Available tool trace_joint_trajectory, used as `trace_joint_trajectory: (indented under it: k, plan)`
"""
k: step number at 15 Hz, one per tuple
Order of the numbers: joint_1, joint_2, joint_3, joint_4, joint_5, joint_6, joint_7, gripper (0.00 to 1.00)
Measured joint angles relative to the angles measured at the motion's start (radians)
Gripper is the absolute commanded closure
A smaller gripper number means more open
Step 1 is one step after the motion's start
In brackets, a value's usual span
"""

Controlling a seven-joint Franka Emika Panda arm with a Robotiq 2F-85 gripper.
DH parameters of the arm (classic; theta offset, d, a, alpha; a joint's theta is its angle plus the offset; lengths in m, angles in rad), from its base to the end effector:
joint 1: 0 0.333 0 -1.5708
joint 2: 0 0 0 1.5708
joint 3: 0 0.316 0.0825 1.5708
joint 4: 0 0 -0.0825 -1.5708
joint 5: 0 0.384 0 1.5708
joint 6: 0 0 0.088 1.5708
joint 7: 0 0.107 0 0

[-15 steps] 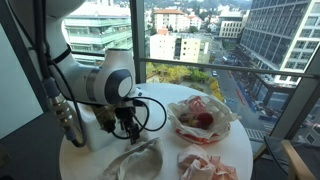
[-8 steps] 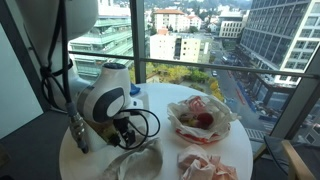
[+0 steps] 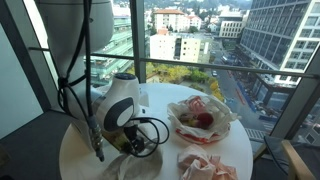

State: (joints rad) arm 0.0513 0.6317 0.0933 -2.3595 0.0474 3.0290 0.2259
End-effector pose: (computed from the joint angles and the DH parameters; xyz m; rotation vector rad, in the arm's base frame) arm 0.4795 0.0721 0.0696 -3.0659 0.2263 -0.0419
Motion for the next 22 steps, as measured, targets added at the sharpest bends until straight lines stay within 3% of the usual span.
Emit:
trace_joint_trajectory:
  k: [2, 4, 13, 15, 18, 22]
  plan:
    - [0.000, 0.021, -0.009, 0.028, 0.000, 0.000, -0.004, 0.00]
    - [0.001, 0.039, -0.014, 0.053, 0.000, 0.000, -0.009, 0.27]
    - [-0.005, 0.086, -0.033, 0.088, 0.007, -0.003, -0.019, 0.95]
    - [-0.029, 0.086, -0.015, 0.088, 0.026, -0.008, -0.020, 1.00]
    - [-0.086, 0.083, 0.032, 0.089, 0.078, -0.022, -0.021, 0.99]
    - [-0.237, 0.041, 0.176, 0.081, 0.192, -0.072, -0.054, 0.99]
